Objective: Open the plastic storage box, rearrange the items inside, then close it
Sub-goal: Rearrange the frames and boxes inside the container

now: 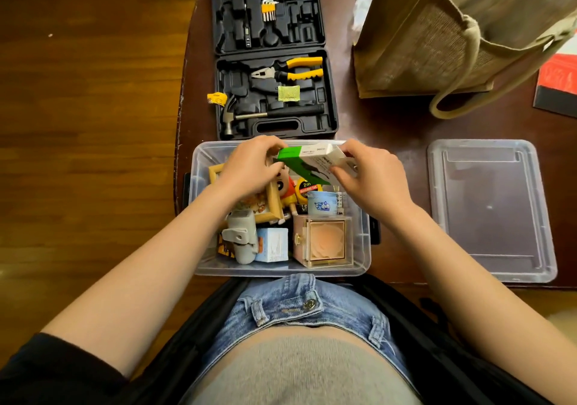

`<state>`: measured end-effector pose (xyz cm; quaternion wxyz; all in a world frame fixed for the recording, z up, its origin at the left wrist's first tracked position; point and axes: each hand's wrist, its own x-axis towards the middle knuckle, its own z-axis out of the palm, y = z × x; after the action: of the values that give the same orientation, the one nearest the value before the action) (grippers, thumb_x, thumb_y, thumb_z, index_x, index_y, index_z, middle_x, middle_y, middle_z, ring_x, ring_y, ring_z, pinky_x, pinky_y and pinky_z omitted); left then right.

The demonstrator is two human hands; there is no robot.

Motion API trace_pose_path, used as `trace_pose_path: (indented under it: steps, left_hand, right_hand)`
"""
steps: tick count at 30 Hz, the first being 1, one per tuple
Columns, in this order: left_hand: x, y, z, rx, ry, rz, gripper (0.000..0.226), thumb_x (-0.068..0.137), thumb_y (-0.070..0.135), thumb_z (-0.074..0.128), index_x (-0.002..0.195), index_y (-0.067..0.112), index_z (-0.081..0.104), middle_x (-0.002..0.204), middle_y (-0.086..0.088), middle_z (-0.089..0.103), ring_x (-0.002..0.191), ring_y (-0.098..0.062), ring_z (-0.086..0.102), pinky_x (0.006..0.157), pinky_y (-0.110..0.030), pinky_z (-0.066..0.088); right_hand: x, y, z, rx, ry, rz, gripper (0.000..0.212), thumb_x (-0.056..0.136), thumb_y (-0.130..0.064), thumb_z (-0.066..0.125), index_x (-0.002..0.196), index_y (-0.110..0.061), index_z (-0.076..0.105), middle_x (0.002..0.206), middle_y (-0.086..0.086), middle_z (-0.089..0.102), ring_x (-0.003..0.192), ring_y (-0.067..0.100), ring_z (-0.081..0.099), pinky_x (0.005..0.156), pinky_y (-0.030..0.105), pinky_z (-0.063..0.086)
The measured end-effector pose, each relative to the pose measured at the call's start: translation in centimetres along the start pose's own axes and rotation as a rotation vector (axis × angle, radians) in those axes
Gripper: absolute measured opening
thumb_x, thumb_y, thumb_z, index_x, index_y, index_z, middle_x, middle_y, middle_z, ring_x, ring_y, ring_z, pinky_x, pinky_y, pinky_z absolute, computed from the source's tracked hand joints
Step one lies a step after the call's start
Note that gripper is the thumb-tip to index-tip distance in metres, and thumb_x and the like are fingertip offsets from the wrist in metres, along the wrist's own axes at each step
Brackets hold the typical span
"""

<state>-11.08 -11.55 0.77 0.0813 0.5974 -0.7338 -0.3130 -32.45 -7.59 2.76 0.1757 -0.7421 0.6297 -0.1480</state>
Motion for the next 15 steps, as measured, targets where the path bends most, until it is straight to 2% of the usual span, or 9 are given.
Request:
trace_pose_path:
  steps: [4,7,11,15]
  left_hand:
    - [-0.6,0.6,1.4,0.120,0.040,-0.013,0.032,0.089,0.019,0.056,0.121,0.018,0.058,0.121,-0.002,0.059,0.113,-0.021,0.052,0.089,-0.036,0.044]
    - [-1.0,0.6,2.6,0.259,0.046,-0.018,0.032,0.090,0.020,0.051,0.120,0.012,0.057,0.123,-0.005,0.056,0.118,-0.024,0.047,0.095,-0.038,0.037]
    - [-1.0,-0.2,2.8,0.453,-0.024,-0.054,0.040,0.091,0.028,0.048,0.127,0.013,0.053,0.130,-0.005,0.050,0.117,-0.028,0.044,0.094,-0.039,0.033]
    - [-0.2,-0.3,2.2,0.467,-0.082,-0.082,0.046,0.091,0.033,0.046,0.134,0.017,0.048,0.131,-0.006,0.052,0.119,-0.030,0.045,0.092,-0.041,0.036]
  right_hand:
    - [-1.1,-0.4,0.7,0.035,0.034,0.020,0.015,0.088,-0.026,0.059,0.097,-0.014,0.059,0.086,0.006,0.070,0.077,0.033,0.063,0.057,0.033,0.039]
    - [-1.4,-0.5,1.2,0.016,0.034,0.025,0.016,0.090,-0.025,0.055,0.099,-0.013,0.056,0.085,0.008,0.069,0.074,0.036,0.062,0.053,0.031,0.031]
    - [-1.4,0.1,1.4,0.071,0.067,0.059,0.015,0.091,-0.021,0.054,0.101,-0.010,0.051,0.089,0.011,0.069,0.073,0.038,0.063,0.053,0.032,0.034]
    - [-1.1,0.5,1.7,0.231,0.076,0.071,0.014,0.092,-0.018,0.056,0.101,-0.009,0.048,0.098,0.011,0.070,0.077,0.033,0.063,0.054,0.031,0.039]
